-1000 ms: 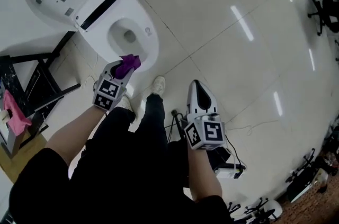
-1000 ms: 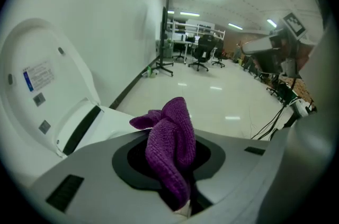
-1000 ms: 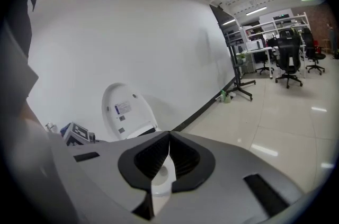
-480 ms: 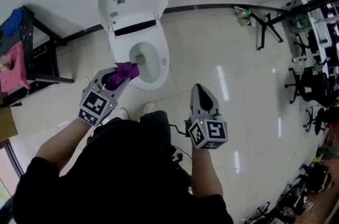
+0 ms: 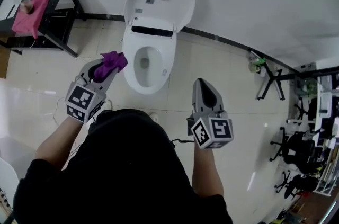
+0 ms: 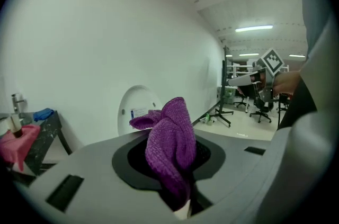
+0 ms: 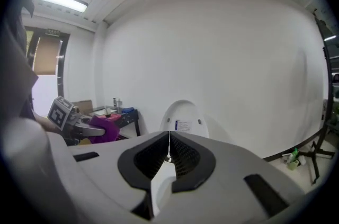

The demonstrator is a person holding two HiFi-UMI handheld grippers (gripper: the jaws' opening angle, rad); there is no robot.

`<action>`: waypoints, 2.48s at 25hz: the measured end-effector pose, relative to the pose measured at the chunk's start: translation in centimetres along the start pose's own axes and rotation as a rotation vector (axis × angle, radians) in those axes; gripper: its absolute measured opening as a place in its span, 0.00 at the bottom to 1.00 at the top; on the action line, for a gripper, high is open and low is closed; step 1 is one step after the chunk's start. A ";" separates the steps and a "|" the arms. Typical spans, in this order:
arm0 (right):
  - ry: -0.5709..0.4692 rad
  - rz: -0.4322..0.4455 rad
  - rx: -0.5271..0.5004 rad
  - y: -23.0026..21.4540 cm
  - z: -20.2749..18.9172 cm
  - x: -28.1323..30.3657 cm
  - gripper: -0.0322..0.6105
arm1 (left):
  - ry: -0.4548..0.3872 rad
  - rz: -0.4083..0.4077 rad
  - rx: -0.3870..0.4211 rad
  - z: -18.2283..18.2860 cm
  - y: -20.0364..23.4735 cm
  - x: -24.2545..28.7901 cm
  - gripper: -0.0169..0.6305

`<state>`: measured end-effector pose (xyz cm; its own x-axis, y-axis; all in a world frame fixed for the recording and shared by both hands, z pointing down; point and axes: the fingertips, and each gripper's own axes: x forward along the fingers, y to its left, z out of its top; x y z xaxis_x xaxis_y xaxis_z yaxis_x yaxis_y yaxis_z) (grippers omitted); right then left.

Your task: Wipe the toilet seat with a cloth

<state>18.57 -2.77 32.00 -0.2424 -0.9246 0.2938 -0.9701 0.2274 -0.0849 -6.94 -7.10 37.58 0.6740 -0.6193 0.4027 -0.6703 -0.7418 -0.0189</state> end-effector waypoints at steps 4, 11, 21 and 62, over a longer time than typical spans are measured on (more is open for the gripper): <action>0.043 0.120 -0.042 -1.7 -0.5 -1.8 0.09 | -0.032 0.026 -0.017 2.4 -6.5 0.8 0.18; 0.042 0.227 -0.073 -1.4 -1.8 -4.6 0.09 | -0.060 0.040 -0.017 3.3 -13.8 -0.5 0.18; -0.001 0.302 -0.080 2.4 -0.6 -4.7 0.09 | -0.077 0.083 -0.027 3.6 -13.9 -2.9 0.18; 0.025 0.729 -0.475 45.1 6.8 31.4 0.25 | -0.117 0.620 -0.141 -5.5 27.2 -26.2 0.18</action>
<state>-32.68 -23.65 30.89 -0.8001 -0.4926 0.3423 -0.4733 0.8690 0.1443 -44.55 -9.68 31.57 0.1729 -0.9519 0.2532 -0.9751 -0.2016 -0.0921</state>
